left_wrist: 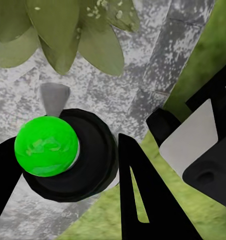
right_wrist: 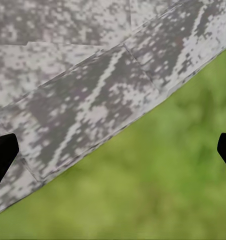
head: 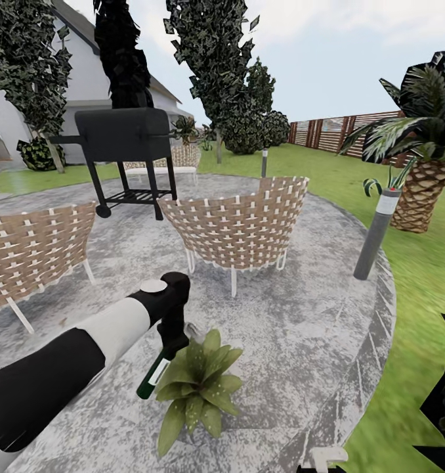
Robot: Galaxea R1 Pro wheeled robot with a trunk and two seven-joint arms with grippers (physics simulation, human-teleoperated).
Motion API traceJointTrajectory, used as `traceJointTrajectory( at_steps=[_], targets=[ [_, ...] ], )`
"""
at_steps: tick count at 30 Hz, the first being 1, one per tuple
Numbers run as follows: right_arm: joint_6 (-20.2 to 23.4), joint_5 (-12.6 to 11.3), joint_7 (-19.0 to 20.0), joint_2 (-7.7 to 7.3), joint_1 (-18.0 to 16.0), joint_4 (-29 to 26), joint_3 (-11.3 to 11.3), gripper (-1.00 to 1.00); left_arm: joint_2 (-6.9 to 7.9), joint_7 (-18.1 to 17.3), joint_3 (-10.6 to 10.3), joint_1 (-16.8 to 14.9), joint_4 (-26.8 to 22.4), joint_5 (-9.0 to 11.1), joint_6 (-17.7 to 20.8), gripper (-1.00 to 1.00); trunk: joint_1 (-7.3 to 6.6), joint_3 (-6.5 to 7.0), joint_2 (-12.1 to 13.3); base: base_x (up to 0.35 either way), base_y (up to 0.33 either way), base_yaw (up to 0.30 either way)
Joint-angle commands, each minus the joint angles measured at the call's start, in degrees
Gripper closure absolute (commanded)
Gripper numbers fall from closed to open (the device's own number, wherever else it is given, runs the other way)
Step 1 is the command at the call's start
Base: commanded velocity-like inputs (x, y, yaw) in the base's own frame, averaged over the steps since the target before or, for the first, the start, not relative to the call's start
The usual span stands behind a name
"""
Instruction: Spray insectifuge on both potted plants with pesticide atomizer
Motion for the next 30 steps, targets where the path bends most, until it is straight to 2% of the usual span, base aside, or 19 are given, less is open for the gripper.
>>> traceJointTrajectory(
  at_steps=[1,9,14,20,30],
  targets=[
    [-0.2,0.6,-0.2,0.03,0.0,0.1,-0.5,-1.00,0.00,-0.5,0.1,0.0,-0.1,-0.6,0.6,1.00,0.01,-0.05,0.0,0.234,0.000,0.000],
    [-0.2,0.5,-0.2,0.03,0.0,0.1,-0.5,-1.00,-0.23,-0.5,0.2,0.2,-0.2,-0.4,0.5,1.00,0.01,-0.05,0.0,0.267,0.000,0.000],
    [-0.2,0.5,-0.2,0.03,0.0,0.1,-0.5,-1.00,-1.08,-0.5,0.1,0.6,-0.2,-0.4,0.2,1.00,0.01,-0.05,0.0,0.022,0.000,-0.042],
    [-0.2,0.5,-0.2,0.03,0.0,0.1,-0.5,-1.00,-1.11,-0.5,0.1,0.7,-0.2,-0.3,0.1,1.00,0.01,-0.05,0.0,0.001,0.000,-0.205],
    [-0.2,0.5,-0.2,0.03,0.0,0.1,-0.5,-1.00,-1.04,-0.5,0.0,0.9,0.0,-0.2,0.0,1.00,0.01,-0.05,0.0,0.000,0.000,-0.017]
  ],
)
